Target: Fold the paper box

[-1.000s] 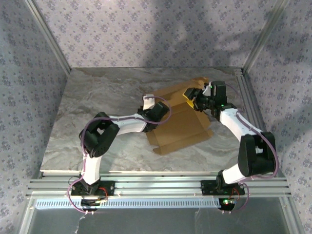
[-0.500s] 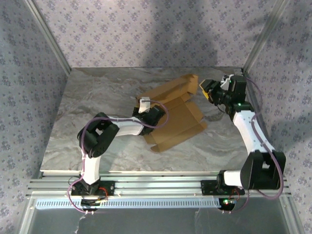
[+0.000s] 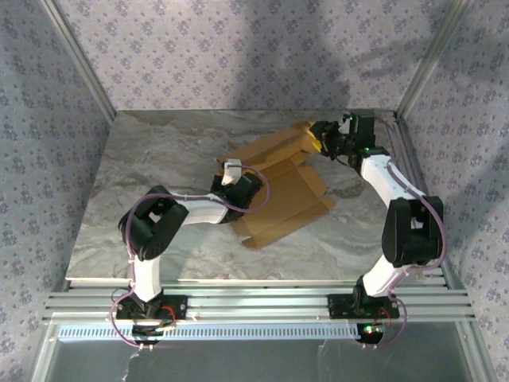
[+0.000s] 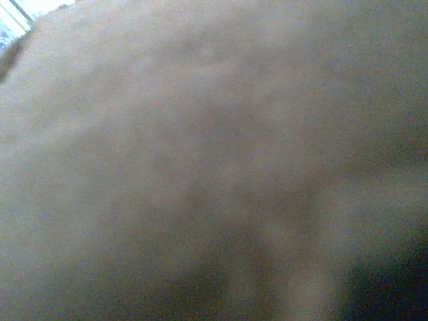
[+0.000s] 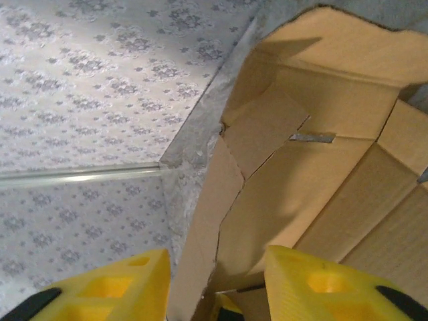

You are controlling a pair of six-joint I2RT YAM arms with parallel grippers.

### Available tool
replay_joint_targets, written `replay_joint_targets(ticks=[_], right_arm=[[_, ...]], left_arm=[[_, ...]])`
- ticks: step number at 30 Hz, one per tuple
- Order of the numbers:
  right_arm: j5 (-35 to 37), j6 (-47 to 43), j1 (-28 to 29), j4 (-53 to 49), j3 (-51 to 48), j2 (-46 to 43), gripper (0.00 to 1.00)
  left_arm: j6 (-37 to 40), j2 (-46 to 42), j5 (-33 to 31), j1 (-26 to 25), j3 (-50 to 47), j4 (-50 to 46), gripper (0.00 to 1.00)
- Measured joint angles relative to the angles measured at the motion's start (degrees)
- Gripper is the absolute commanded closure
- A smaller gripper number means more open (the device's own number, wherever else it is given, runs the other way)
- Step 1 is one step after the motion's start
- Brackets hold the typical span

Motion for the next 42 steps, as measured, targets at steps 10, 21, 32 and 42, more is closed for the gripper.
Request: replay_joint_targets(ticks=[10, 21, 32, 42], right_arm=[[3.34, -16.81, -0.81, -11.89, 11.54, 3.76, 0.49], [6.82, -31.15, 4.81, -29.7, 26.88, 14.4, 0.43], [8.2, -32.65, 5.49, -35.39, 32.33, 19.8, 0.41], [4.94, -31.58, 5.64, -35.19, 34.1, 21.7, 0.49]], left_arm=[[7.96, -4.31, 7.17, 2.73, -4.79, 5.29, 1.0], [18.43, -5.79, 13.99, 4.85, -6.73, 11.69, 1.0], [20.52, -5.79, 15.28, 4.85, -6.73, 12.68, 1.0], [21.62, -5.79, 15.74, 4.59, -6.73, 13.05, 1.0]])
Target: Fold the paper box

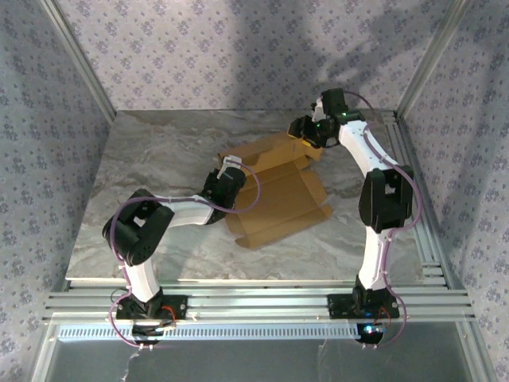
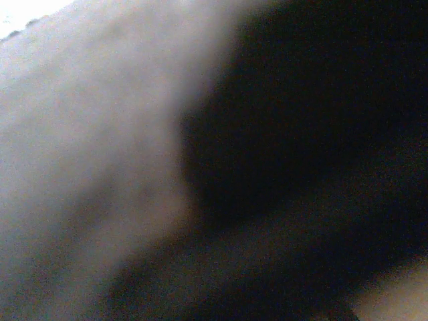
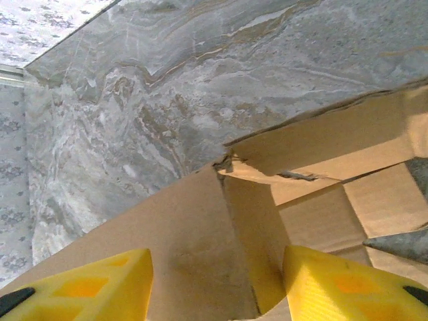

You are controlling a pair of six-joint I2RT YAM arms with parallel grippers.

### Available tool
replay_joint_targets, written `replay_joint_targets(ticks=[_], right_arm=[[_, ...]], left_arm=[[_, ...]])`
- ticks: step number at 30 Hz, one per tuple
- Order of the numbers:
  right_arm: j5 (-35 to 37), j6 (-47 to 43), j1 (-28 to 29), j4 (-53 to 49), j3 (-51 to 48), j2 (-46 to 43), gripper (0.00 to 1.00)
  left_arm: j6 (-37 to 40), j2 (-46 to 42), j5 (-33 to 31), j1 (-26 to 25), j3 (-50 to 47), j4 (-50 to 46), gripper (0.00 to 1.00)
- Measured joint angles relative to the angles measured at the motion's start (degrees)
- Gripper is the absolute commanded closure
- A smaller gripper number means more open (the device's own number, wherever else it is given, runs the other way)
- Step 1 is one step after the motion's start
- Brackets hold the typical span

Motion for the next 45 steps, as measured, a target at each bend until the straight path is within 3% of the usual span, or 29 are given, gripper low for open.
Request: replay_joint_targets(ticks=[4, 8, 14, 19, 21, 22, 24, 26, 31, 36, 40, 45], right_arm=[[-2.29, 2.38, 0.0, 2.91, -1.14, 0.0, 0.59], [-4.09, 5.46, -0.44, 7.04, -4.15, -0.11, 0.79], [-6.49, 10.73, -1.25, 13.16, -8.92, -2.6, 1.0], [-7.54, 14.69, -1.57, 16.85, -12.37, -4.17, 1.0], [-7.96, 15.82, -1.68, 17.81, -13.18, -4.55, 0.63], [-8.09, 16.0, -1.75, 18.05, -13.57, -4.81, 0.52], [-8.37, 16.26, -2.03, 18.58, -15.06, -5.97, 0.41], [-8.74, 16.81, -2.56, 20.31, -18.12, -8.52, 0.36], [-9.97, 17.94, -7.78, 25.05, -30.62, -21.46, 0.36], [-11.1, 19.39, -17.2, 31.65, -42.34, -33.31, 0.49], [-13.2, 21.99, -20.44, 37.09, -49.27, -33.33, 0.58], [-14.62, 26.03, -18.64, 42.82, -57.77, -31.58, 0.65]], left_arm=[[0.39, 0.0, 0.02, -0.28, 0.0, -0.02, 1.0], [0.44, 0.0, -0.02, -0.26, 0.0, -0.24, 1.0], [0.37, 0.0, -0.02, -0.28, 0.0, -0.63, 1.0], [-0.11, -0.02, -0.04, -0.28, 0.0, -0.72, 1.0], [-0.31, -0.02, -0.04, -0.26, 0.0, -0.9, 1.0], [-0.52, -0.02, -0.04, -0.26, 0.0, -1.03, 1.0], [-1.16, -0.42, 0.07, -0.24, 0.02, -1.86, 1.0], [-2.1, -1.36, 0.63, 0.04, 0.09, -3.28, 1.0], [-5.33, -7.19, 6.16, 3.32, 0.09, -8.2, 1.0], [-9.64, -15.98, 17.33, 11.28, 0.09, -12.0, 1.0], [-13.92, -20.04, 26.4, 16.52, 0.09, -14.08, 1.0], [-19.23, -21.4, 33.73, 19.96, 0.09, -17.57, 1.0]])
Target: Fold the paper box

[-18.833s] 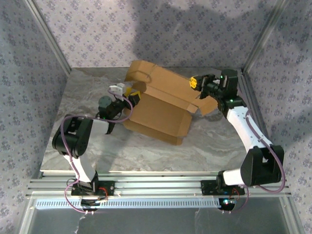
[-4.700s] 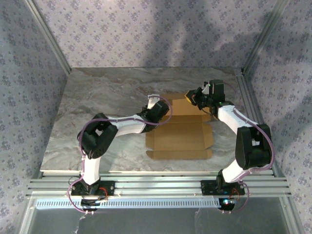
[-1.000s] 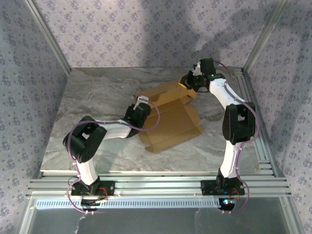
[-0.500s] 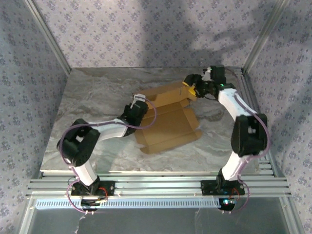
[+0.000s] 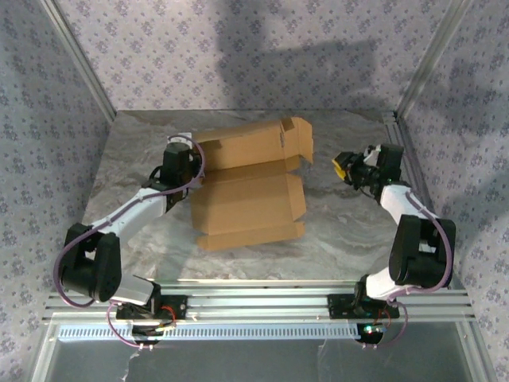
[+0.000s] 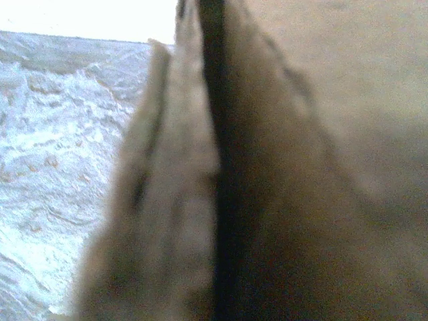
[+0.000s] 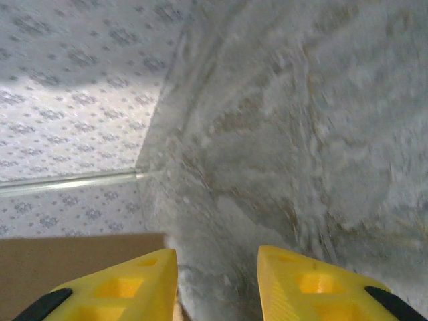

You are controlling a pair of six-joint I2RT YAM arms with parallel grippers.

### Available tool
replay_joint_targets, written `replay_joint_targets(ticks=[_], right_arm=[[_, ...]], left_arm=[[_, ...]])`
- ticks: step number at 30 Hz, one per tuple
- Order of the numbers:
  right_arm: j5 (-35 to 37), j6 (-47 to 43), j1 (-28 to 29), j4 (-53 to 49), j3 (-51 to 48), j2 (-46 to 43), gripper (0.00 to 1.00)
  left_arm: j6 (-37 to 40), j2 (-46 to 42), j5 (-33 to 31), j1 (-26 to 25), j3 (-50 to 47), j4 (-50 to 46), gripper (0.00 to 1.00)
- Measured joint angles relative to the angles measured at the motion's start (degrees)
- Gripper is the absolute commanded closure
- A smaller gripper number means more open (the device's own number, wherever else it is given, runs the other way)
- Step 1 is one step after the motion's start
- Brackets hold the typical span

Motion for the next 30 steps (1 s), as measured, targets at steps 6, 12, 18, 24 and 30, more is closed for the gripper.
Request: replay_joint_targets(ticks=[6, 12, 18, 24, 30], right_arm=[[-1.66, 4.72, 5.05, 9.73, -4.66, 3.04, 0.6], [-3.85, 13.0, 8.13, 23.21, -4.61, 10.03, 0.62], [-3.28, 18.95, 10.29, 32.17, -6.1, 8.68, 0.56], [-2.32, 22.82, 12.57, 36.94, -6.8, 6.54, 0.54], [-1.22, 24.68, 14.21, 37.9, -6.91, 4.68, 0.51]], left_arm=[[-3.32, 0.0, 4.04, 0.61, 0.0, -0.74, 1.0], [-6.69, 0.09, 6.95, 2.38, 0.0, -0.61, 1.0], [-10.43, 1.14, 7.87, 2.82, 0.0, -0.74, 1.0], [-13.49, 1.92, 8.68, 2.82, 0.0, -0.72, 1.0], [-15.08, 2.64, 8.87, 2.82, 0.0, -0.76, 1.0]])
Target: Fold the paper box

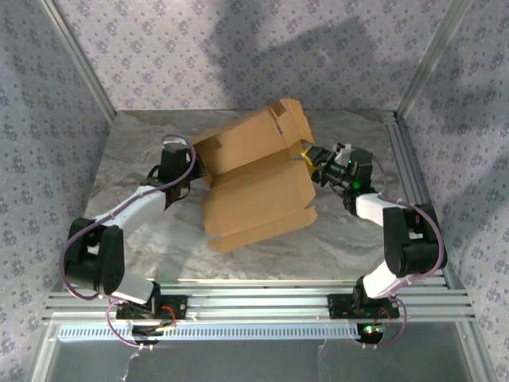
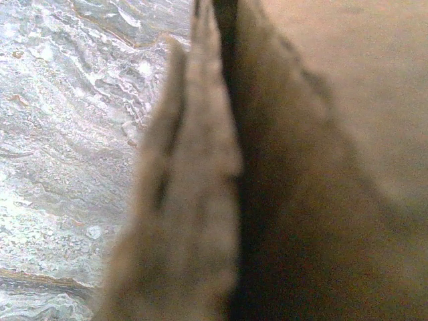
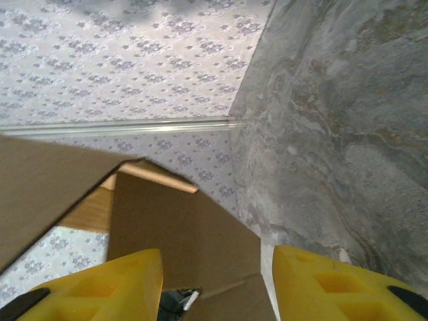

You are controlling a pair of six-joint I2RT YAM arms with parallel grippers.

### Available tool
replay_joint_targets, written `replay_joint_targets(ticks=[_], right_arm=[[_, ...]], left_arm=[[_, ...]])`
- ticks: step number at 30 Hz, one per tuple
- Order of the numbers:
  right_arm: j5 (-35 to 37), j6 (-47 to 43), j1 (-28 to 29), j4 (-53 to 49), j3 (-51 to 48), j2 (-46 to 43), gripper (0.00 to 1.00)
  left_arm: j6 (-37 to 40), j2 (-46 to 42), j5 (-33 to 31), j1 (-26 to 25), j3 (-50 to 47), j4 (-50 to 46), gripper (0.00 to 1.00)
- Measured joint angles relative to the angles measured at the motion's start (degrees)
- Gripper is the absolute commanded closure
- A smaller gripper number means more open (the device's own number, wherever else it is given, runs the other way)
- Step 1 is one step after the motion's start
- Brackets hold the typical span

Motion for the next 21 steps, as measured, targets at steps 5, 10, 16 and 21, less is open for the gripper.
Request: replay_joint_targets(ticks=[5, 10, 16, 21], right_arm=[[0.5, -0.72, 1.31, -1.55, 0.63, -1.92, 0.5], [1.18, -2.05, 2.71, -4.11, 2.82, -1.73, 0.5], [2.03, -5.4, 4.72, -9.29, 6.75, -0.09, 0.53], [3.06, -9.2, 6.23, -14.64, 9.4, 0.52, 0.58]], left_arm=[[-0.55, 0.11, 0.04, 0.0, 0.0, 0.0, 1.0], [-0.92, 0.11, 0.28, 0.0, 0.0, -0.02, 1.0], [-0.92, 0.11, 0.44, 0.0, 0.0, -0.02, 1.0], [-0.92, 0.11, 0.44, 0.07, 0.0, -0.44, 1.0]])
